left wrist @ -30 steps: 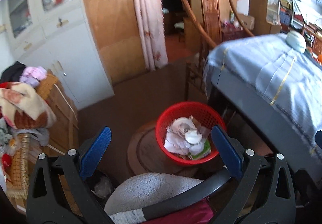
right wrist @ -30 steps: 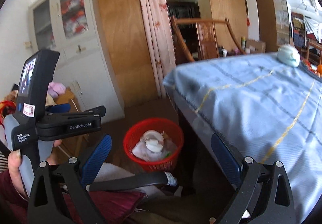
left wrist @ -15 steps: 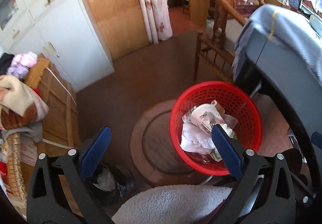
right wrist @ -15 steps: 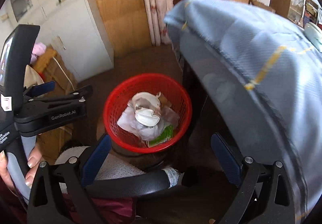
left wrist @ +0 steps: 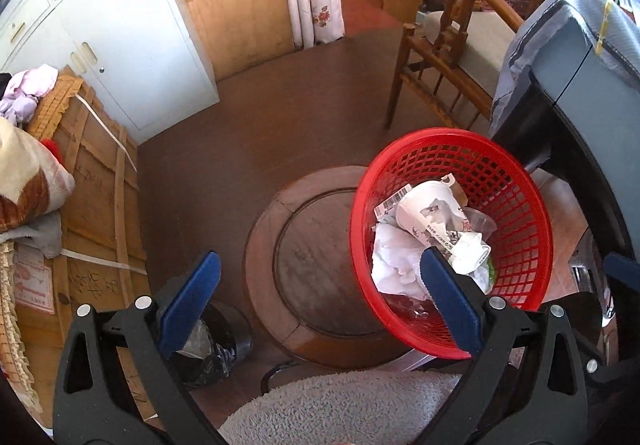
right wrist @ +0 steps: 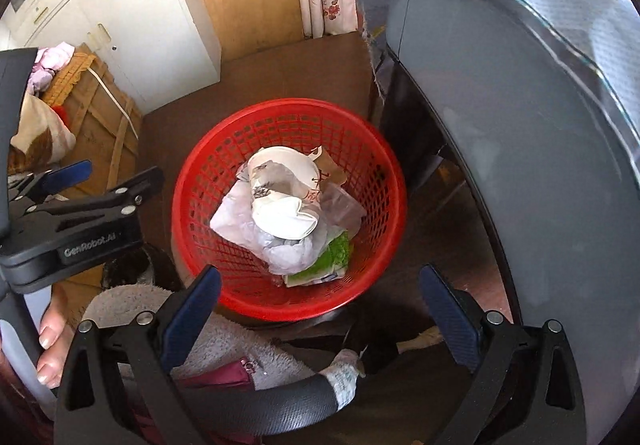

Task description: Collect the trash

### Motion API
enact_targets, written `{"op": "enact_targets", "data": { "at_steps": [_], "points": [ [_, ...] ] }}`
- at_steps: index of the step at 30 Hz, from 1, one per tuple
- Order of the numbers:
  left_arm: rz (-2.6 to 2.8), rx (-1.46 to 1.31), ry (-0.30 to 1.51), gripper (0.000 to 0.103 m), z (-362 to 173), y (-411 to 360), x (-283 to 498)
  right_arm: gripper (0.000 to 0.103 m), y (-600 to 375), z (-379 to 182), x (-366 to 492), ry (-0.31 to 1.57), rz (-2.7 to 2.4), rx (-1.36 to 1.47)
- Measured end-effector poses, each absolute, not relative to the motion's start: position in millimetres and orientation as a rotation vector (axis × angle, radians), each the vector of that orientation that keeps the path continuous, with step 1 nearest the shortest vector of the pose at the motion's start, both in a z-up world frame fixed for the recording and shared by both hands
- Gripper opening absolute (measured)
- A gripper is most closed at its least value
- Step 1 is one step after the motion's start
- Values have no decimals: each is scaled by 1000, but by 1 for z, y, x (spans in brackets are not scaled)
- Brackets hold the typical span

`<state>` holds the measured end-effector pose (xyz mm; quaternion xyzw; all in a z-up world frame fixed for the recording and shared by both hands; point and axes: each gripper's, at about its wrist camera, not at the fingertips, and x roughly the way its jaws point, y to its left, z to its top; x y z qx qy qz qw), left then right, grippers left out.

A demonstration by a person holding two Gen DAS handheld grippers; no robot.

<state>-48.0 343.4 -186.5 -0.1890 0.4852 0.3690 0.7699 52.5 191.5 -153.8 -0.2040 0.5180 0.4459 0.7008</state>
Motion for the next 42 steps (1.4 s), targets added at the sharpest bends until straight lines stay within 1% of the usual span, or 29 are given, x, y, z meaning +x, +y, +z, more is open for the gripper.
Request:
{"op": "enact_targets", "data": {
  "at_steps": [7, 16, 42],
  "points": [
    [795, -404, 1055, 96, -189, 343, -46, 97, 192, -163, 60, 1185, 983, -448],
    [765, -448, 1057, 96, -191, 344, -47, 97, 193, -162, 59, 1174, 979, -447],
    [796, -378, 1027, 96, -182, 336, -46, 97, 189, -156, 60, 1159, 976, -429]
  ]
}}
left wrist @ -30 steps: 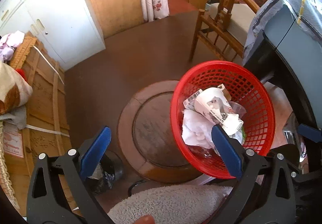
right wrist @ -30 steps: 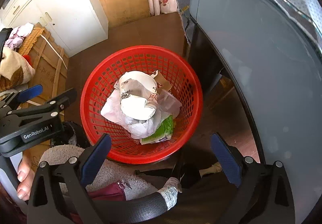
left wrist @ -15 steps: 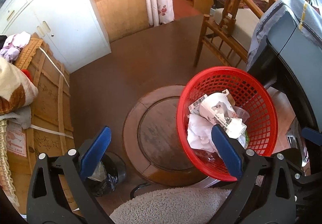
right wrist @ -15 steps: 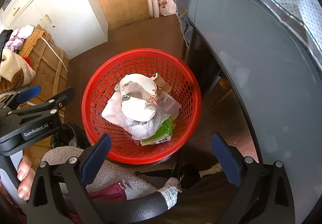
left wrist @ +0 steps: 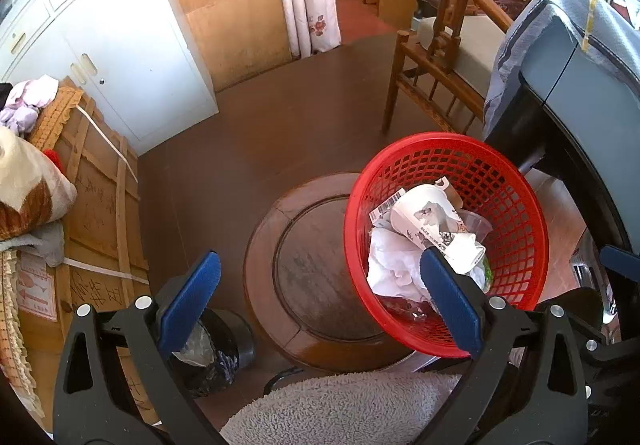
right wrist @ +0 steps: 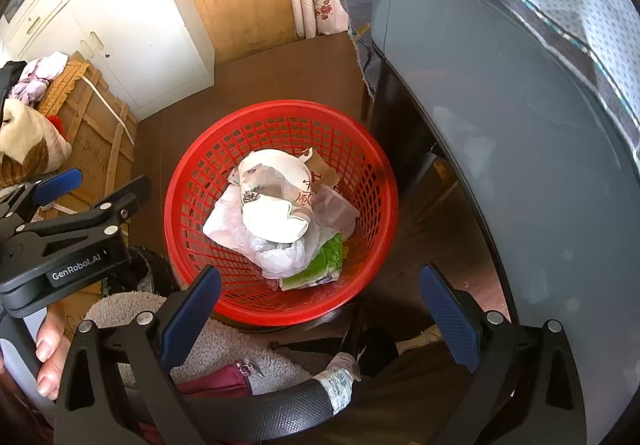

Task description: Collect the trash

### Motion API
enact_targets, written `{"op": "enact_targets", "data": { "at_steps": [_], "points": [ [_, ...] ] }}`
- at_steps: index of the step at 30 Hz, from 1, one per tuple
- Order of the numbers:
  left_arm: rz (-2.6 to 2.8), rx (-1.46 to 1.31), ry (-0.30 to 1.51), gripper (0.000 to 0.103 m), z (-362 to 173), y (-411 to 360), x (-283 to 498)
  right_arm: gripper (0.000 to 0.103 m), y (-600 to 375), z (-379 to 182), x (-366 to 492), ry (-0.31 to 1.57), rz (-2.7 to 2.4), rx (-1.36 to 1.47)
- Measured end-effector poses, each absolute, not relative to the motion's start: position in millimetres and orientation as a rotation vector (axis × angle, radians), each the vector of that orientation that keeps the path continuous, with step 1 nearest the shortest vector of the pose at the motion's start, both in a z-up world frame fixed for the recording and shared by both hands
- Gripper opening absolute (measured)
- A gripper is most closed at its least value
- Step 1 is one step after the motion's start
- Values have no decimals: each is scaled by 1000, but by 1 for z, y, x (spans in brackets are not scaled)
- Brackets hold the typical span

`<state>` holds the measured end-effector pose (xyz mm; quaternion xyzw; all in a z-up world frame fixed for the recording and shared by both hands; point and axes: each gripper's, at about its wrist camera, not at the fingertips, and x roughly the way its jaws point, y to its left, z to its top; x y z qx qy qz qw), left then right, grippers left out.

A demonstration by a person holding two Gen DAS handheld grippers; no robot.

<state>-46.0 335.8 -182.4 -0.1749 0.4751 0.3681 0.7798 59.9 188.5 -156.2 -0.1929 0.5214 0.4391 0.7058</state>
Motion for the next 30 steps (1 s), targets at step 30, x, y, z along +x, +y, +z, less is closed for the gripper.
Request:
{"op": "enact_targets", "data": {
  "at_steps": [30],
  "points": [
    [783, -382, 1042, 96, -185, 335, -44, 97, 188, -157, 60, 1160, 977, -427]
  ]
}}
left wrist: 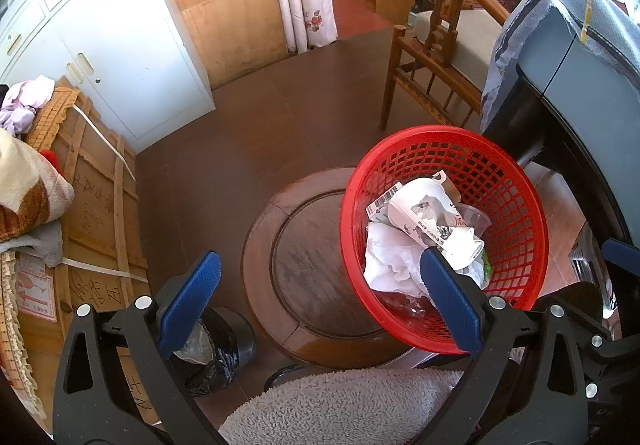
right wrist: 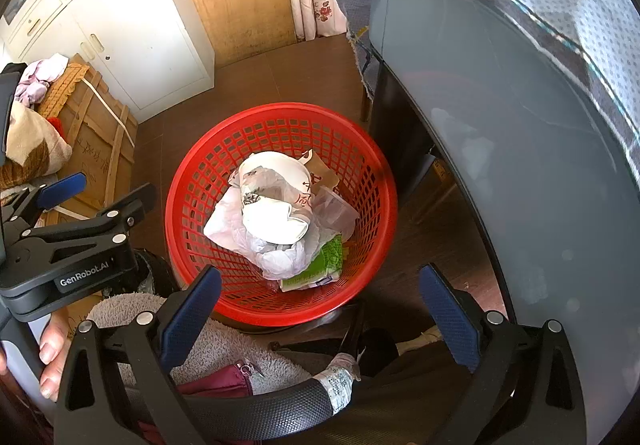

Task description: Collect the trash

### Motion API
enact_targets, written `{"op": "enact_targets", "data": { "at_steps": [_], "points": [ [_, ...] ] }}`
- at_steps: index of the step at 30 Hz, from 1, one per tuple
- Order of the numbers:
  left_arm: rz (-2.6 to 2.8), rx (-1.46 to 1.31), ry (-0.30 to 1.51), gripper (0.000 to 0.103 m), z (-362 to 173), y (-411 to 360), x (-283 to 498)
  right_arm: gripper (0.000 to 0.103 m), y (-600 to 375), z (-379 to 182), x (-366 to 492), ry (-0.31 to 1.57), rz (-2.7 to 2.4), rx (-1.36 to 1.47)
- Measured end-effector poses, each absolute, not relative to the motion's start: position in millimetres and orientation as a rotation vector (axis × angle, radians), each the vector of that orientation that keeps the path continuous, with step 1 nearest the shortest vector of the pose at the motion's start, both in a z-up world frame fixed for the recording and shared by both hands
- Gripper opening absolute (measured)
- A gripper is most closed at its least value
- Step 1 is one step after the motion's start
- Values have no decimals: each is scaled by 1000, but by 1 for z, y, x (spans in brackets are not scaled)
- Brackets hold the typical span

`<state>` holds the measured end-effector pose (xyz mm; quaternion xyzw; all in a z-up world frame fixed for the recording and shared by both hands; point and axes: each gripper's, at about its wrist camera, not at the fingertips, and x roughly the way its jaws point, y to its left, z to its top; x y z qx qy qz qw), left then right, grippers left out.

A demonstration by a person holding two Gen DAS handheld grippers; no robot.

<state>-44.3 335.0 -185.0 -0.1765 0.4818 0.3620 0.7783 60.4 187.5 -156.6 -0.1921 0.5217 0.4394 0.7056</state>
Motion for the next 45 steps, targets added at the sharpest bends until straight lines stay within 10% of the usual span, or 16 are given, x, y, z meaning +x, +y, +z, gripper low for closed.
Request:
{"op": "enact_targets", "data": {
  "at_steps": [45],
  "points": [
    [771, -376, 1047, 96, -186, 335, -43, 97, 186, -155, 61, 1157, 978, -422]
  ]
}}
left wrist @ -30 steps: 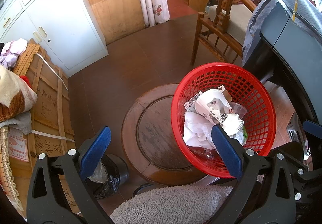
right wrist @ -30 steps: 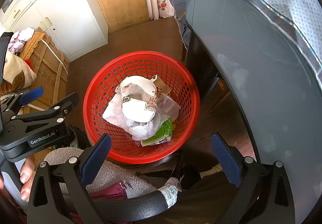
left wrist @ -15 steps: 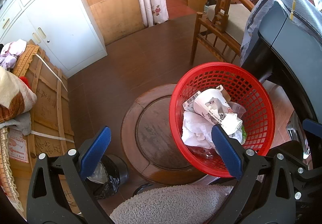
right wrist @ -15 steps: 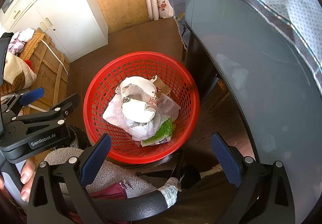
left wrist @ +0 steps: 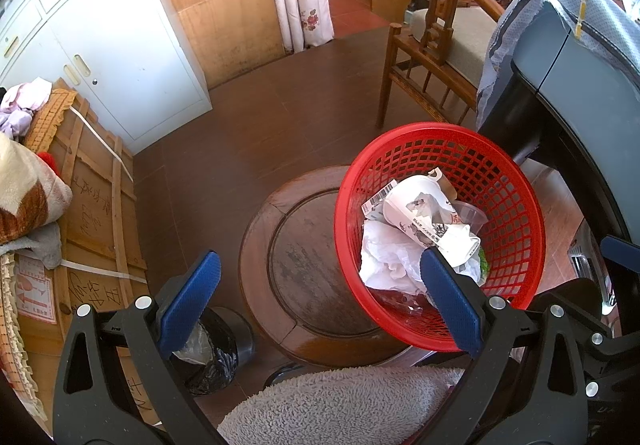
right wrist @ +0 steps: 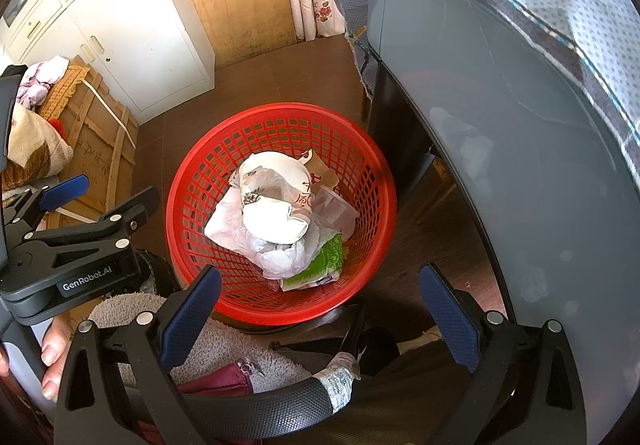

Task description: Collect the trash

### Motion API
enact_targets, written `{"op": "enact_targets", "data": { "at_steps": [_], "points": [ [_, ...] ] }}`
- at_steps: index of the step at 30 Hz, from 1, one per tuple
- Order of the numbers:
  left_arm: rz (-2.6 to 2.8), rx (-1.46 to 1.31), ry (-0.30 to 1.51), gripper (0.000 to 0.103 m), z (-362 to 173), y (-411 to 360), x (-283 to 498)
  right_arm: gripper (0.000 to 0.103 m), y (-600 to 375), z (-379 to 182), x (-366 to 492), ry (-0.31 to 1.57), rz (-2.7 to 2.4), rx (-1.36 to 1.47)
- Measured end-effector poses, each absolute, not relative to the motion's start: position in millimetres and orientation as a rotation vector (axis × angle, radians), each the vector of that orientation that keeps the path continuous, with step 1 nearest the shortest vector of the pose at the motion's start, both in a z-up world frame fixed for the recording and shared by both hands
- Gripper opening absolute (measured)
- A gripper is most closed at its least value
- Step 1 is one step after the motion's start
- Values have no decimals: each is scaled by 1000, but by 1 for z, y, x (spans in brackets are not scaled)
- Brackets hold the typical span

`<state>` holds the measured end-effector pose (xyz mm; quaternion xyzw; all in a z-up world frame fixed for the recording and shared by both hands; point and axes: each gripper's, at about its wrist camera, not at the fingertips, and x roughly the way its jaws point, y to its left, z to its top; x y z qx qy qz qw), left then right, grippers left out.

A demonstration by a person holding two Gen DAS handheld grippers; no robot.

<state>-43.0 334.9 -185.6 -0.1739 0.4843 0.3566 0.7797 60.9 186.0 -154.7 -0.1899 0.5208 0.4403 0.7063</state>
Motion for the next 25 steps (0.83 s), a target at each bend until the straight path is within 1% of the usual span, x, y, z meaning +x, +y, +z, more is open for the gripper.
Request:
{"op": "enact_targets", "data": {
  "at_steps": [25],
  "points": [
    [748, -369, 1030, 96, -176, 331, -40, 97, 176, -141, 59, 1117, 979, -392]
  ]
}}
